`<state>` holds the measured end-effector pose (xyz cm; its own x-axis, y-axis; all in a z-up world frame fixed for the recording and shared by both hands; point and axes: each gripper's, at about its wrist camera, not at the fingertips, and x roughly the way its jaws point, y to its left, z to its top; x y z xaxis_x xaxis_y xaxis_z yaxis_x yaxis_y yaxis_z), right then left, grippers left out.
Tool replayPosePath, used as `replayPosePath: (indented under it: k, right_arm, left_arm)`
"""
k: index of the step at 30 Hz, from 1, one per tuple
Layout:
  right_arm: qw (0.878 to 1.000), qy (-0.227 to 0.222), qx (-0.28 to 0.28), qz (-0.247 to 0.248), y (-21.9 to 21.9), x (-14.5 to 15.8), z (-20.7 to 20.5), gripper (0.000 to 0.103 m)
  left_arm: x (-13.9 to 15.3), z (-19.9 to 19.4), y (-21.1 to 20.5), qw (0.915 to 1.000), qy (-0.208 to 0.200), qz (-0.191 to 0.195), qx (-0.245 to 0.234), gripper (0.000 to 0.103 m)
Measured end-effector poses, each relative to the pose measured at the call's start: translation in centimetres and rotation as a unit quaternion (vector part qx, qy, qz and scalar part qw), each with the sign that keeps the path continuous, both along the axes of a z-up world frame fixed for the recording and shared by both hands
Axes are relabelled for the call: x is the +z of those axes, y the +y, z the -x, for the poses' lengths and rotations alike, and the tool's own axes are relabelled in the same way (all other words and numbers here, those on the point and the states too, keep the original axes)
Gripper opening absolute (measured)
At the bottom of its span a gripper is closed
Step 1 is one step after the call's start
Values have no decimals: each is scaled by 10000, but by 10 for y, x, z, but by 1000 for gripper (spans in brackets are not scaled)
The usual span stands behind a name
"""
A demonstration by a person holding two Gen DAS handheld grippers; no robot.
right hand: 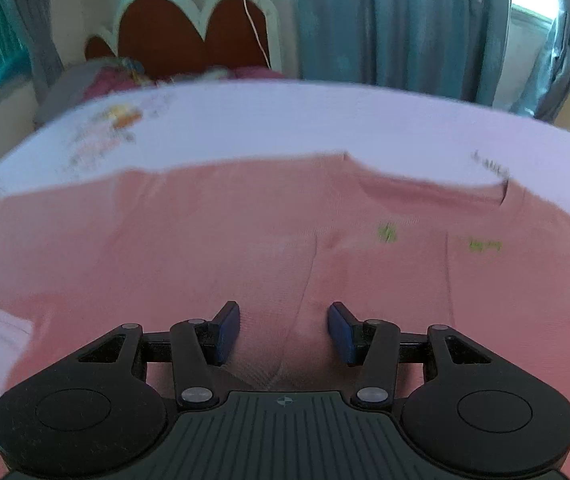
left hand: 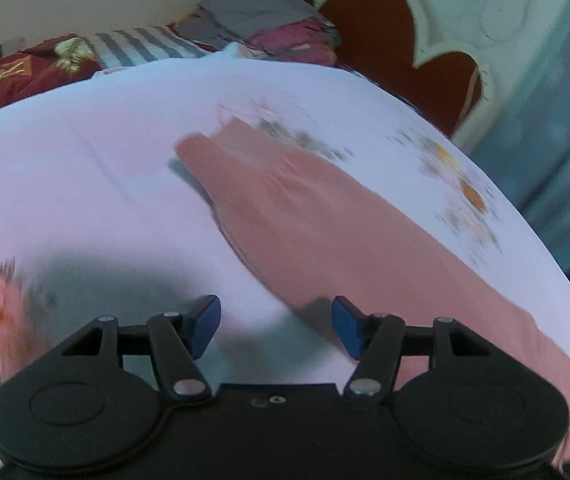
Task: Fold small clothes
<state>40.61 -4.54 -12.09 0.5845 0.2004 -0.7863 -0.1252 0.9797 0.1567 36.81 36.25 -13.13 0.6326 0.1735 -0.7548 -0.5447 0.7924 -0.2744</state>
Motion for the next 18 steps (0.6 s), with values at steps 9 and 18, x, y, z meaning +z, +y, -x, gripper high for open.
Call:
replayPosePath:
  k: [9, 18]
  right_arm:
    - [9997, 0, -178, 176, -5, -3, 2, 49]
    - [9996, -93, -188, 209, -9, 0, 9, 49]
  left_arm:
    - [-13, -23, 31, 9985, -400, -62, 359, 32]
    - [10, -20, 9, 9952, -974, -54, 127, 8]
